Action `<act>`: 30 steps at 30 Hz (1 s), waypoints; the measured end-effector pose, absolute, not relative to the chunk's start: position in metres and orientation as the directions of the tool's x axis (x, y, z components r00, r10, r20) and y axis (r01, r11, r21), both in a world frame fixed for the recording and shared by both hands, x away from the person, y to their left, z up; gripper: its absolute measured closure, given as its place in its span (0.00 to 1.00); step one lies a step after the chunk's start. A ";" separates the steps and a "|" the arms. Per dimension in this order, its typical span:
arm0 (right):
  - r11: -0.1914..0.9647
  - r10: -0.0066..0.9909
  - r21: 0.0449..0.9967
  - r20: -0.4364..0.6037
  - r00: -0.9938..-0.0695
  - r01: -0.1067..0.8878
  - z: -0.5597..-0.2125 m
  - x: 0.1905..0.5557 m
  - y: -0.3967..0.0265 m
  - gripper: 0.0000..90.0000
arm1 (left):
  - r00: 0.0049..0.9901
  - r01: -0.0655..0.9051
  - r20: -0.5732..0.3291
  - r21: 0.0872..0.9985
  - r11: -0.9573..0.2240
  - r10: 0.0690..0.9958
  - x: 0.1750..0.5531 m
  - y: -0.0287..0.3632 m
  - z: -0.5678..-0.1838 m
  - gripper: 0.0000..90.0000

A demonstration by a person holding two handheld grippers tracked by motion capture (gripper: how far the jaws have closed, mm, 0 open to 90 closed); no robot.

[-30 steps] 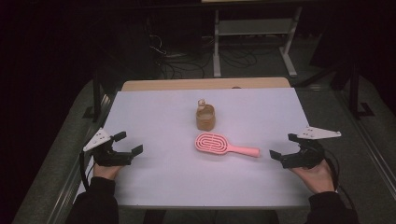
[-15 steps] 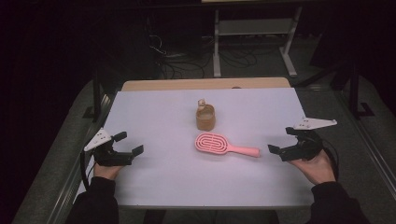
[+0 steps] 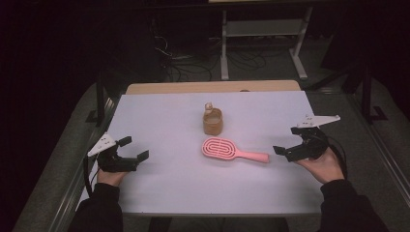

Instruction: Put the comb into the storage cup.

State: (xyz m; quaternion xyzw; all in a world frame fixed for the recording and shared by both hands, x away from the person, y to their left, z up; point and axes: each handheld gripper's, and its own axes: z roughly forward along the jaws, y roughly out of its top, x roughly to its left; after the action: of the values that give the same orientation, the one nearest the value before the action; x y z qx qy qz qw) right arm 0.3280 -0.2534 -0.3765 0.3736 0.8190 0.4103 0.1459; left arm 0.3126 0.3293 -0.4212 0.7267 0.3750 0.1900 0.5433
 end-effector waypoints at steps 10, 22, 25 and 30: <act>0.424 0.708 0.764 0.055 -0.704 0.487 -0.372 0.337 -0.242 0.00 | 0.648 0.337 -0.128 0.932 -0.131 0.751 0.312 0.329 -0.421 0.00; 0.485 0.673 0.732 0.037 -0.739 0.479 -0.370 0.345 -0.225 0.00 | 0.650 0.337 -0.128 0.932 -0.133 0.749 0.313 0.328 -0.421 0.00; 0.503 0.661 0.723 0.032 -0.750 0.474 -0.369 0.347 -0.221 0.00 | 0.650 0.336 -0.126 0.932 -0.135 0.750 0.313 0.328 -0.422 0.00; 0.527 0.641 0.711 0.027 -0.767 0.466 -0.368 0.351 -0.212 0.00 | 0.656 0.330 -0.121 0.934 -0.139 0.745 0.313 0.328 -0.421 0.00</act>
State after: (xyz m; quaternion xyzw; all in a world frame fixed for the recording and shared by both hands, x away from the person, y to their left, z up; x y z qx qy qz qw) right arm 0.3513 -0.2124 -0.3684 0.3197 0.8656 0.3664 0.1197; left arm 0.3126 0.3282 -0.4212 0.7301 0.3682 0.1912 0.5430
